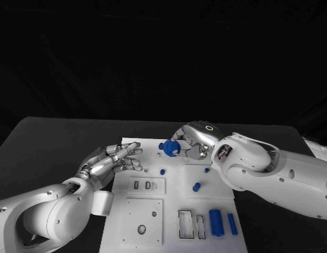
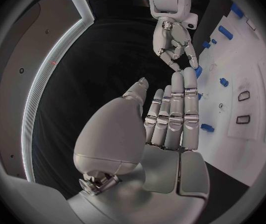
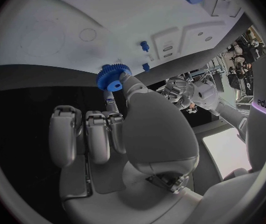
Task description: Assemble the parts on the task board
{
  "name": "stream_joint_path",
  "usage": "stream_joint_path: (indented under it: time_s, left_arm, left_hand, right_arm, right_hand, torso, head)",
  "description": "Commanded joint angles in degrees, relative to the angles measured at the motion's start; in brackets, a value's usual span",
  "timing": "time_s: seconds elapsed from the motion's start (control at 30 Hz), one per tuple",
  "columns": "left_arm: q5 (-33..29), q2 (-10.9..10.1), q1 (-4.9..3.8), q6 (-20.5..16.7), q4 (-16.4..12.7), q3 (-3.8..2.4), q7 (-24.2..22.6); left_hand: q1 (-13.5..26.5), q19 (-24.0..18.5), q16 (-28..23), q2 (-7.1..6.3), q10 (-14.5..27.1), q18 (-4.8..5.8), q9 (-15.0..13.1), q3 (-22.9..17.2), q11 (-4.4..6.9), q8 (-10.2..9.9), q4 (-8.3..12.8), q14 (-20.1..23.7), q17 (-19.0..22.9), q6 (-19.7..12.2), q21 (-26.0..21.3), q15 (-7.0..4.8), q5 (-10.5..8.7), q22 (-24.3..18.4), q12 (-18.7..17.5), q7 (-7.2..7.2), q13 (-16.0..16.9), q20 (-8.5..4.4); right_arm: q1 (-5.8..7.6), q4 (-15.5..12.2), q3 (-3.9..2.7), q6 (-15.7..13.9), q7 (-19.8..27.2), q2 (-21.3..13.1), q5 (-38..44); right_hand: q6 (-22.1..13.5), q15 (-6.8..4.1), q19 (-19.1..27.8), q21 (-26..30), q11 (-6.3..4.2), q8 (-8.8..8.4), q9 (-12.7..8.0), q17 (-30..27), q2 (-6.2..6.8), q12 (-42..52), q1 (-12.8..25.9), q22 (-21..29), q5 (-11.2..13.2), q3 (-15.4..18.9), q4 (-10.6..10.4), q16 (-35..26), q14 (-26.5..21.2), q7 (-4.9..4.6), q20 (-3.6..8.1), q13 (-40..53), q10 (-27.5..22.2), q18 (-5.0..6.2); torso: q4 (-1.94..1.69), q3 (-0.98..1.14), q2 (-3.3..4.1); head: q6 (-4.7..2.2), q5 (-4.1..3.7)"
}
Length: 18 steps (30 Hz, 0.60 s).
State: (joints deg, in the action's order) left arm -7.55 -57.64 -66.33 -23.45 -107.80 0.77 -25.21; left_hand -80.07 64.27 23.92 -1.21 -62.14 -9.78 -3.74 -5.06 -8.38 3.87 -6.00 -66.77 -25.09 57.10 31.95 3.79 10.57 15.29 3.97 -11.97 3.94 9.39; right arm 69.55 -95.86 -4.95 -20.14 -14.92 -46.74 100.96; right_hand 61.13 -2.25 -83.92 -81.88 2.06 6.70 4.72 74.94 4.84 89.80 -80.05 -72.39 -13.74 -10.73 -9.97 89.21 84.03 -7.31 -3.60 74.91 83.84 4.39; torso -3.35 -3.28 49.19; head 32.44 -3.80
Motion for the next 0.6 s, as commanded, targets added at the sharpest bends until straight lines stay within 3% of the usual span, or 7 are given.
stream_joint_path:
  time_s: [0.03,0.4,0.6]
  left_arm:
    - [-0.01,0.02,-0.05,1.30,-0.12,-0.04,-0.18]
    - [-0.01,0.08,-0.05,1.32,-0.16,-0.04,-0.17]
    - [-0.01,0.11,-0.05,1.32,-0.14,-0.04,-0.19]
  left_hand:
    - [-0.31,-0.49,0.07,-0.04,0.51,-0.55,0.05,-0.31,0.08,-0.18,-0.01,0.32,-0.08,-0.29,0.25,0.11,-0.15,0.07,-0.34,-0.08,-0.09,0.00]
    - [-0.31,-0.49,0.07,-0.04,0.51,-0.55,0.05,-0.31,0.08,-0.18,-0.01,0.32,-0.08,-0.29,0.25,0.11,-0.15,0.07,-0.34,-0.08,-0.09,0.00]
    - [-0.26,-0.56,0.07,-0.05,0.58,-0.55,0.05,-0.36,0.06,-0.19,0.00,0.36,-0.11,-0.35,0.29,0.14,-0.15,0.09,-0.34,-0.11,-0.10,0.02]
  right_arm:
    - [-0.14,0.17,0.08,-1.67,-0.81,1.05,2.74]
    - [-1.18,4.50,0.41,0.19,-0.98,5.44,2.97]
    - [-1.61,6.47,0.65,1.63,-1.05,7.15,2.97]
  right_hand:
    - [1.10,-0.27,-0.81,-0.31,-0.36,0.08,0.37,13.80,-0.07,0.20,0.33,-0.12,0.19,-0.39,0.04,0.27,5.71,0.78,0.39,15.09,6.16,-1.00]
    - [1.12,-0.27,-0.79,-0.28,-0.35,-0.08,0.37,13.83,0.06,0.20,0.76,-0.09,0.76,-0.63,0.06,0.28,5.72,0.76,0.39,15.09,6.16,-1.00]
    - [1.12,-0.26,-0.80,-0.30,-0.34,-0.15,0.37,13.81,0.12,0.19,0.95,-0.14,0.99,-0.69,0.07,0.27,5.71,0.74,0.39,15.09,6.16,-1.01]
  torso:
    - [0.04,0.00,0.01]
    - [-0.08,0.03,0.04]
    - [0.07,0.06,0.01]
  head:
    - [0.03,0.24]
    - [0.23,0.51]
    - [0.36,0.70]
